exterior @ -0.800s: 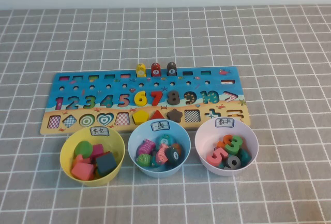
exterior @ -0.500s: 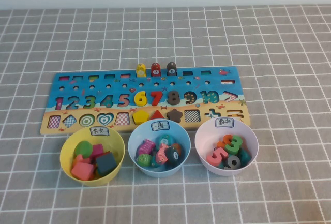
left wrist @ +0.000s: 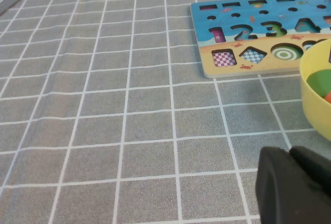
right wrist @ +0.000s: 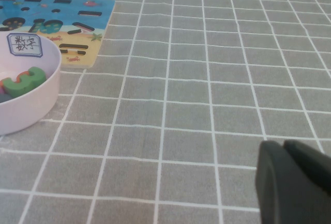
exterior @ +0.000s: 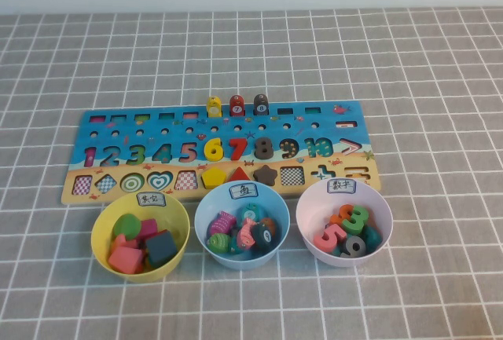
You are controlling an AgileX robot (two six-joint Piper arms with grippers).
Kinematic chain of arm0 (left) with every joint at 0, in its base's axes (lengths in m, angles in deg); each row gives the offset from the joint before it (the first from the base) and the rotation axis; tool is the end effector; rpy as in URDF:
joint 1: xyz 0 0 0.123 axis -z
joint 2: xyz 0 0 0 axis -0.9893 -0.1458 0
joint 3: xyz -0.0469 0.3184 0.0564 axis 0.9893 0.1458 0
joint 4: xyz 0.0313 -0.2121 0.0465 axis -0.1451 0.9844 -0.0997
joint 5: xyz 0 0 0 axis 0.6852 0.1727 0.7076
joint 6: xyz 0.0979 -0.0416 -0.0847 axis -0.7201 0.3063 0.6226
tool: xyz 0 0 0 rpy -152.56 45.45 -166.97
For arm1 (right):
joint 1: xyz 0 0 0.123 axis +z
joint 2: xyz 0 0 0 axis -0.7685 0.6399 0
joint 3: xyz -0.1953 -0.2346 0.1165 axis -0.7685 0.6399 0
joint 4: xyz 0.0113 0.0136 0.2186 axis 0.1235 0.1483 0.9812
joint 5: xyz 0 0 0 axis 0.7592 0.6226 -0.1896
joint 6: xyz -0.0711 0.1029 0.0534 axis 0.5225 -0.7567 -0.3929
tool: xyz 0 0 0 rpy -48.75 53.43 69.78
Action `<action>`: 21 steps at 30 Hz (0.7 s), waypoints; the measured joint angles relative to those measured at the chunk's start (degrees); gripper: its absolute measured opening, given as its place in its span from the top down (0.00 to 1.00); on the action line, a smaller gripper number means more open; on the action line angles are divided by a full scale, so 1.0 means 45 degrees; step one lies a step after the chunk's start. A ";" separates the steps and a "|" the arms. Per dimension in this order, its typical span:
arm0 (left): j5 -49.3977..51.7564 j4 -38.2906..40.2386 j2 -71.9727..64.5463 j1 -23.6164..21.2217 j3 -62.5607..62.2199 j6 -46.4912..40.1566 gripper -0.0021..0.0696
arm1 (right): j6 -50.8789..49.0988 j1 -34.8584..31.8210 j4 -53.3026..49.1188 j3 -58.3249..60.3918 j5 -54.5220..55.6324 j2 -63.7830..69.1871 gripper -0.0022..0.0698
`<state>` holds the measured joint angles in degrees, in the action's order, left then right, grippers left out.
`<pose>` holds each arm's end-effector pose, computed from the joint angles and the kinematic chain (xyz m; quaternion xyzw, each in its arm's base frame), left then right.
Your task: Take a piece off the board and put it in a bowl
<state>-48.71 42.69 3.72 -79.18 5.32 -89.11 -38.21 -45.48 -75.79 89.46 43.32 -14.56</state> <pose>0.0209 0.0014 0.1590 0.0294 0.8035 0.0068 0.5946 0.0206 0.0048 0.1591 -0.0365 0.8030 0.0360 0.5937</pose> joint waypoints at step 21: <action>-0.1647 0.1645 0.0000 0.0000 0.0000 0.1685 0.97 | 0.0000 0.0000 0.0000 0.0000 0.0000 0.0000 0.99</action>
<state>-56.12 50.09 3.72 -79.18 5.32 -81.53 -38.21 -45.48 -75.79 89.46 43.32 -14.56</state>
